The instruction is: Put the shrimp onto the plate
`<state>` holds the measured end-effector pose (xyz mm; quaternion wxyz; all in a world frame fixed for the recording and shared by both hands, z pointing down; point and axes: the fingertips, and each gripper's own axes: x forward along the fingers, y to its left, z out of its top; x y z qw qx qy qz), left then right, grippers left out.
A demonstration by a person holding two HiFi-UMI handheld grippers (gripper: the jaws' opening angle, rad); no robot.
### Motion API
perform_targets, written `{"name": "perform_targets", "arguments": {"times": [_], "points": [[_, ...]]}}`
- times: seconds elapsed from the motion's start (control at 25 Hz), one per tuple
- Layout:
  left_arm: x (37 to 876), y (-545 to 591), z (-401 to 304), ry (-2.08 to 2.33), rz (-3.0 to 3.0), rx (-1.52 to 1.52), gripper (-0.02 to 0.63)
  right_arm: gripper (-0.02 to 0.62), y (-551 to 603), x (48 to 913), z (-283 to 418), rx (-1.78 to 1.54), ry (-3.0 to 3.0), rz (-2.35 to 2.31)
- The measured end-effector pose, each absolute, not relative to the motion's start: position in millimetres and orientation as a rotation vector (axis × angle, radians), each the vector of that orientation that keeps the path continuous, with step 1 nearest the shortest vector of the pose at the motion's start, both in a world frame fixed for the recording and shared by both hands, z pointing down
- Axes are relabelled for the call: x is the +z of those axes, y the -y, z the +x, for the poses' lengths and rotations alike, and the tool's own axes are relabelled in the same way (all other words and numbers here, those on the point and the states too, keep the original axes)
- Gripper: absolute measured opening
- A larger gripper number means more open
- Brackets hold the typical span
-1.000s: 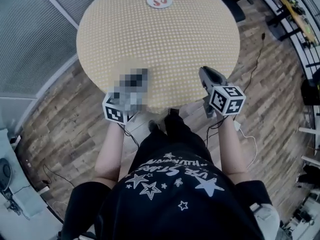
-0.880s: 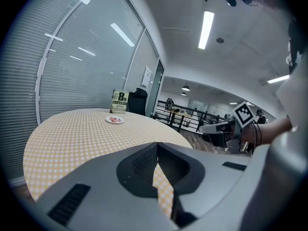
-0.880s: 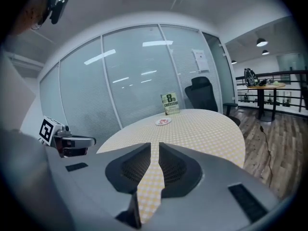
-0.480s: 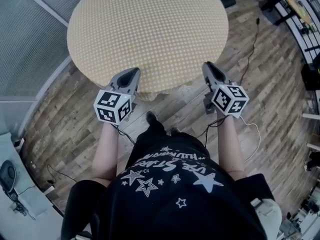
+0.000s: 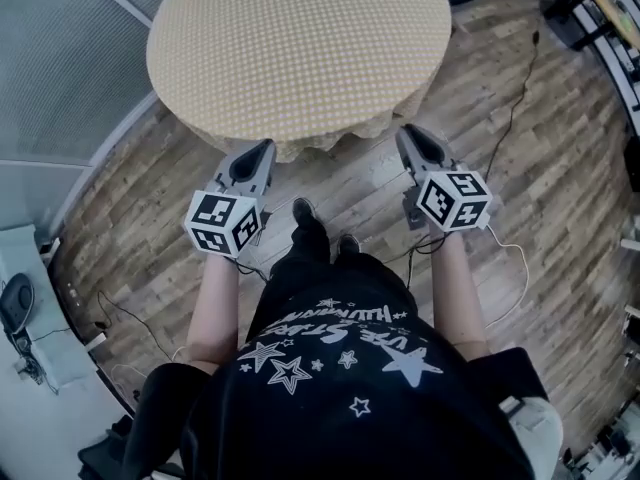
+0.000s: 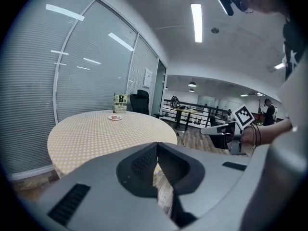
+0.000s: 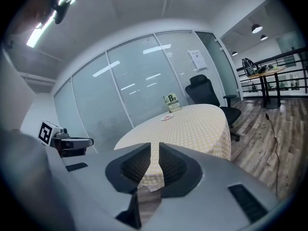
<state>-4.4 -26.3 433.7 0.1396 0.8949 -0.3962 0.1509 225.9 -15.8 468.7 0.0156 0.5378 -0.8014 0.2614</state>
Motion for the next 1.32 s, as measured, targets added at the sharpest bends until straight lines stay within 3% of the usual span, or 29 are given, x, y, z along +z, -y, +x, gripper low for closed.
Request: {"name": "perform_targets", "arguments": {"times": [0.6, 1.32], "points": [[419, -22, -14, 1.09, 2.651, 0.419, 0.006, 0.052, -25, 448, 190, 0.727, 2.482, 1.645], [402, -83, -128, 0.997, 2.71, 0.331, 0.006, 0.046, -87, 417, 64, 0.662, 2.479, 1.698]]}}
